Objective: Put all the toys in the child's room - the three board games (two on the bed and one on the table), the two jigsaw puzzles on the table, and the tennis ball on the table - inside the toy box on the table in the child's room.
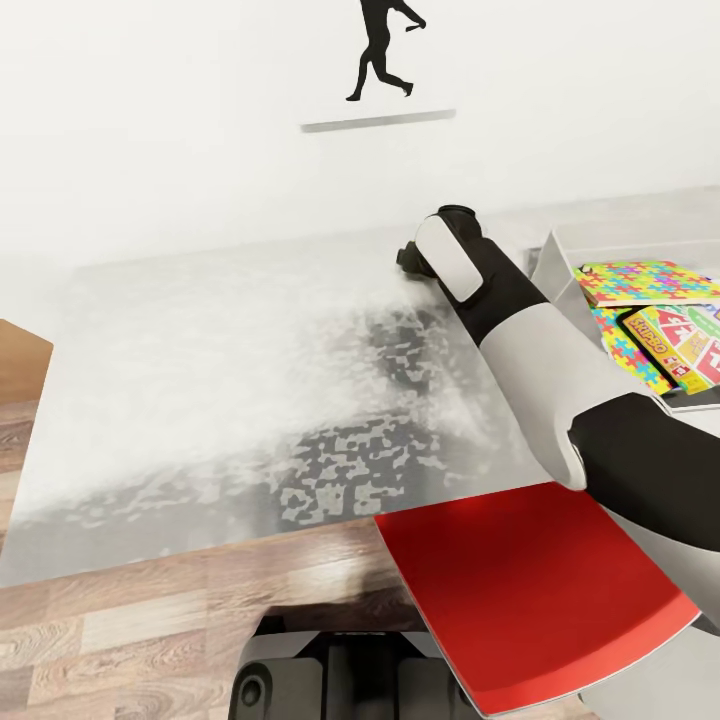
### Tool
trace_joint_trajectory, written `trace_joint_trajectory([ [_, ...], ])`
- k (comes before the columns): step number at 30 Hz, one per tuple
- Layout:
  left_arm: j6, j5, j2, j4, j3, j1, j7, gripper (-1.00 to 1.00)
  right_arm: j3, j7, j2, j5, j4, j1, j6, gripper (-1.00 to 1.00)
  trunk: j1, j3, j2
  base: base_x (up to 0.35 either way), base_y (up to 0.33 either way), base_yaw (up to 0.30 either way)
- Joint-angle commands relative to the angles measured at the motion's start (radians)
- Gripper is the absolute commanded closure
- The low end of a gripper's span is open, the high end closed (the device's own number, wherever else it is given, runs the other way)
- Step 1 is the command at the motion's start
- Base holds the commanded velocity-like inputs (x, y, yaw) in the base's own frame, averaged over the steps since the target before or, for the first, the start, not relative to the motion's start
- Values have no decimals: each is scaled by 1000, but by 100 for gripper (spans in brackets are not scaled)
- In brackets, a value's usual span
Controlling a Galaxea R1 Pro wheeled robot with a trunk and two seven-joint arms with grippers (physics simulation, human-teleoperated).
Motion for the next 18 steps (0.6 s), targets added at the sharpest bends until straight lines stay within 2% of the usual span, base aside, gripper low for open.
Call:
trace_joint_trajectory([
  [1, 4, -1, 0, 1, 0, -1, -5, -100, 4, -8, -1, -8, -1, -5, 3, -100, 0, -1, -1, 0, 0, 0],
  [6, 4, 0, 0, 1, 0, -1, -5, -100, 3, -8, -1, -11, 0, -31, 10, -100, 0, -1, -1, 0, 0, 0],
  [18, 4, 1, 0, 1, 0, -1, -5, -100, 3, -8, 0, -11, 1, -48, 13, -100, 0, -1, -1, 0, 0, 0],
])
